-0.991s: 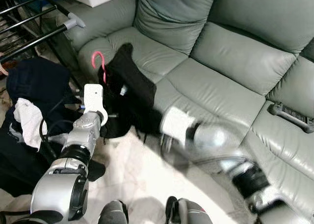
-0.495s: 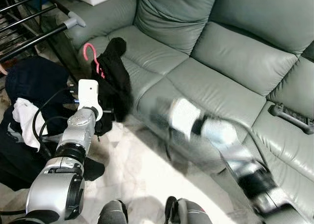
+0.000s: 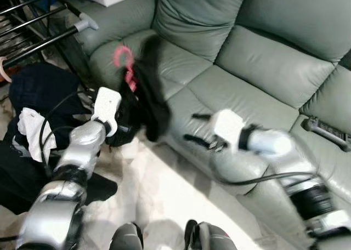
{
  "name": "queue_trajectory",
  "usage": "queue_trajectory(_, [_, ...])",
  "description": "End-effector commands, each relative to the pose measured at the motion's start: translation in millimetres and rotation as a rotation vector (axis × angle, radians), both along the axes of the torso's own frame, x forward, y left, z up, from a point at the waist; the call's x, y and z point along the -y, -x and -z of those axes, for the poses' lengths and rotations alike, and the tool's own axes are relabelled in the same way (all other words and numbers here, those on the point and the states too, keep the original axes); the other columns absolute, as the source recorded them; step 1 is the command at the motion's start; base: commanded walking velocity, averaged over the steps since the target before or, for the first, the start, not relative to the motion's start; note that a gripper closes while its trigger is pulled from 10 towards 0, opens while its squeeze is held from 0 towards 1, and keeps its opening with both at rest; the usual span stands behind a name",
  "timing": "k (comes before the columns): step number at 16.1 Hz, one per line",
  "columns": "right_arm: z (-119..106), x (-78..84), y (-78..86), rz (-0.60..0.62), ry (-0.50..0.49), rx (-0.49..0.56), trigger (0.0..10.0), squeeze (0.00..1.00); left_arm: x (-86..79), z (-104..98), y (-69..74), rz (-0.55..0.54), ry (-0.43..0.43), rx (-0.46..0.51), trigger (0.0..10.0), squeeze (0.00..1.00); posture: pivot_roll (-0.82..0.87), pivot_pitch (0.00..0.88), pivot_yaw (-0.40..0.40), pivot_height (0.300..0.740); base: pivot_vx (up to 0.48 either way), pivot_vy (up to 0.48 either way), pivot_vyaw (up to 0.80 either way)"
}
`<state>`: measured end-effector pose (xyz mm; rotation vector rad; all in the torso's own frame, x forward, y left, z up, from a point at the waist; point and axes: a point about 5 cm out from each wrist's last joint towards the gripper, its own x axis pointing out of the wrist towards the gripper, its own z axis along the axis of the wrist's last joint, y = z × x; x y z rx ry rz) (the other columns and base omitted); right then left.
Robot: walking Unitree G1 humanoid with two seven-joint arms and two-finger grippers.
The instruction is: Hang hanger
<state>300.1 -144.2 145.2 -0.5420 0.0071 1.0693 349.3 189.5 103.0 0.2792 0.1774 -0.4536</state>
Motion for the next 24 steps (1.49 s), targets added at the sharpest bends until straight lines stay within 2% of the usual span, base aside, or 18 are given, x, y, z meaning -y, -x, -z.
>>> queue_trajectory(1, [-8, 7.0, 0.9, -0.016, 0.007, -0.004, 10.0, 1.00, 0.1, -2, 3.9, 0.092, -0.055, 0.011, 0.0, 0.00, -0.08, 0.106, -0.022, 0.740, 0.000, 0.000, 0.00])
queue_trajectory(3, [-19, 24.1, -0.7, -0.013, 0.047, -0.043, 10.0, 1.00, -8.8, 6, 14.4, 0.217, -0.140, -0.037, 0.0, 0.00, -0.09, 0.103, -0.018, 0.740, 0.000, 0.000, 0.00])
queue_trajectory(4, [-23, 27.3, -1.6, -0.013, 0.034, -0.056, 10.0, 1.00, -7.0, 8, 18.7, 0.280, -0.172, -0.035, 0.0, 0.00, -0.09, 0.102, -0.018, 0.740, 0.000, 0.000, 0.00])
queue_trajectory(6, [-26, 35.2, 3.3, -0.063, 0.036, -0.127, 10.0, 1.00, 6.1, 15, 30.7, 0.438, -0.194, -0.064, 0.0, 0.00, -0.09, 0.104, -0.016, 0.740, 0.000, 0.000, 0.00])
queue_trajectory(7, [-26, 36.9, 4.4, -0.074, 0.040, -0.144, 10.0, 1.00, 9.7, 16, 32.8, 0.465, -0.192, -0.066, 0.0, 0.00, -0.09, 0.101, -0.015, 0.740, 0.000, 0.000, 0.00])
queue_trajectory(8, [-18, 45.0, 10.9, -0.112, 0.097, -0.218, 10.0, 1.00, 21.5, 22, 40.6, 0.558, -0.209, -0.063, 0.0, 0.00, -0.09, 0.103, -0.015, 0.740, 0.000, 0.000, 0.00])
queue_trajectory(12, [-5, 57.2, 18.7, -0.165, 0.173, -0.351, 10.0, 1.00, 38.8, 27, 52.6, 0.702, -0.208, -0.064, 0.0, 0.00, -0.10, 0.097, -0.015, 0.740, 0.000, 0.000, 0.00])
queue_trajectory(14, [-7, 56.3, 11.6, -0.168, 0.178, -0.338, 10.0, 1.00, 43.4, 28, 57.5, 0.760, -0.218, -0.071, 0.0, 0.00, -0.09, 0.097, -0.014, 0.740, 0.000, 0.000, 0.00])
queue_trajectory(19, [-8, 57.9, -0.8, -0.170, 0.227, -0.334, 10.0, 1.00, 45.3, 29, 62.0, 0.815, -0.237, -0.078, 0.0, 0.00, -0.09, 0.097, -0.013, 0.740, 0.000, 0.000, 0.00])
queue_trajectory(20, [-3, 61.7, -2.5, -0.162, 0.220, -0.377, 10.0, 0.67, 46.1, 29, 62.3, 0.817, -0.232, -0.078, 0.0, 0.00, -0.09, 0.099, -0.012, 0.740, 0.000, 0.000, 0.00])
queue_trajectory(21, [9, 71.8, -1.3, -0.169, 0.260, -0.458, 10.0, 0.15, 47.9, 29, 62.9, 0.826, -0.229, -0.077, 0.0, 0.00, -0.09, 0.102, -0.012, 0.740, 0.000, 0.000, 0.00])
queue_trajectory(22, [15, 75.2, -0.3, -0.176, 0.286, -0.478, 4.7, 0.00, 49.3, 29, 63.6, 0.831, -0.225, -0.077, 0.0, 0.00, -0.09, 0.104, -0.011, 0.740, 0.000, 0.000, 0.00])
queue_trajectory(23, [20, 74.0, -3.8, -0.154, 0.294, -0.468, 2.4, 0.00, 51.0, 30, 64.6, 0.836, -0.223, -0.077, 0.0, 0.00, -0.09, 0.107, -0.011, 0.740, 0.000, 0.000, 0.00])
queue_trajectory(24, [25, 69.1, -7.0, -0.153, 0.315, -0.447, 2.4, 0.00, 53.5, 31, 66.0, 0.847, -0.221, -0.078, 0.0, 0.00, -0.09, 0.108, -0.013, 0.740, 0.000, 0.000, 0.00])
